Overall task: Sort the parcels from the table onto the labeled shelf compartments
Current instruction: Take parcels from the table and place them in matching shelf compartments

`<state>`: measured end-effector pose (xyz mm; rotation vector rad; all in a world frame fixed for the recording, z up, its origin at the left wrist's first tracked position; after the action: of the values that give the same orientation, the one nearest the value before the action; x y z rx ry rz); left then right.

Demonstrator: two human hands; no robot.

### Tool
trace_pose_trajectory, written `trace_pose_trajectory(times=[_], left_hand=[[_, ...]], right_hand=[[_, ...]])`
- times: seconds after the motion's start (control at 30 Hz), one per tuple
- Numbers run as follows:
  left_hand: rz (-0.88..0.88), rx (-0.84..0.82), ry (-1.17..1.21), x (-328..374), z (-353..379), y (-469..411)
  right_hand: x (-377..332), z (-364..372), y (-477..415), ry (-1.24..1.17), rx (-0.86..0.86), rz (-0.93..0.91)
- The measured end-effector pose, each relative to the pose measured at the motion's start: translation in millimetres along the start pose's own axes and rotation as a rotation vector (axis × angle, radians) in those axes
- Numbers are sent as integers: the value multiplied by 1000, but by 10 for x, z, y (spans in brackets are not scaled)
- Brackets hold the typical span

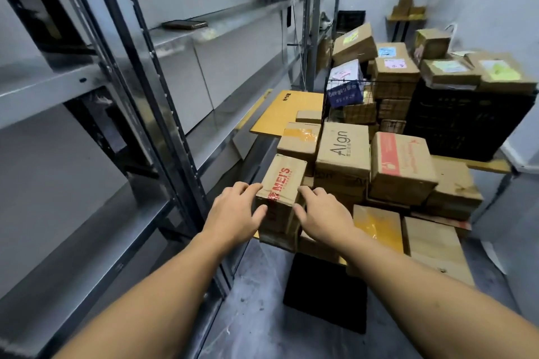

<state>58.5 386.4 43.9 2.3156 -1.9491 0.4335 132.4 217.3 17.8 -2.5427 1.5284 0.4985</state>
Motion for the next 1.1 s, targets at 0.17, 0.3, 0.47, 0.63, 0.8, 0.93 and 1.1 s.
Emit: trace_pose_trajectory(times=[0.17,0.3,0.47,0.63,0.8,0.93,1.1], left_hand=[[-4,-53,87,-88,284,-379],[77,-64,114,-65,422,-622],[99,-61,241,-203,585,-776],[44,-64,446,-318,740,-751],[59,-36,533,-357,689,-679],[53,-28,678,-347,601,-653],[-26,30,902,-269,587,-582]], right_hand=[[144,166,-411,-162,-18,49],[173,306,-580,-327,14,87],[106,434,-681,-437,104,81],[132,527,-684,-532,147,109],[214,608,-717,-743,160,160],[234,637,-708,-904,151,156],[300,535,-589,-991,133,69]])
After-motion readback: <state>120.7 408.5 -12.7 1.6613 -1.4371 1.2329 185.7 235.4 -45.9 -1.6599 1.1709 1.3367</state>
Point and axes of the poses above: each hand's wrist, its own y-axis away from the middle knuckle, its own z-axis out of the palm, x = y × z, the point moved 9 cm from there along -y, towards the middle knuckle, and after that the axes turned 5 degrees about -x, right-handed, at the moved point
